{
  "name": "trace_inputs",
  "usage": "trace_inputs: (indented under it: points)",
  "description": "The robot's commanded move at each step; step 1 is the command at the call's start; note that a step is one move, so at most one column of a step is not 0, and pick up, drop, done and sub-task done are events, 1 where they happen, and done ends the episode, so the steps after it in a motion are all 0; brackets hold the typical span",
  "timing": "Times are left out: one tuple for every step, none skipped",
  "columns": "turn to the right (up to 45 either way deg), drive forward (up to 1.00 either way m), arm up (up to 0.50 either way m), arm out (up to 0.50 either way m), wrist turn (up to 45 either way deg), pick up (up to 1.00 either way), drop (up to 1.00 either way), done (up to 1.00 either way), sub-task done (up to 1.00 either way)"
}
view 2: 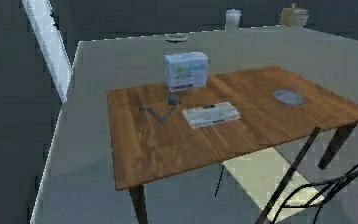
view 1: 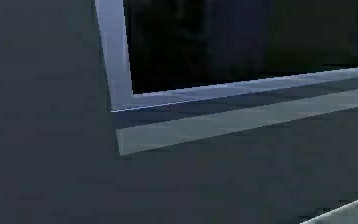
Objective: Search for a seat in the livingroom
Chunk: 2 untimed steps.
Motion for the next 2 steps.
trace_inputs:
  points:
    - [45.0,0.00,0.00,0.00,0.0,0.00,0.00,0.00,0.00]
    - [45.0,0.00,0.00,0.00,0.0,0.00,0.00,0.00,0.00]
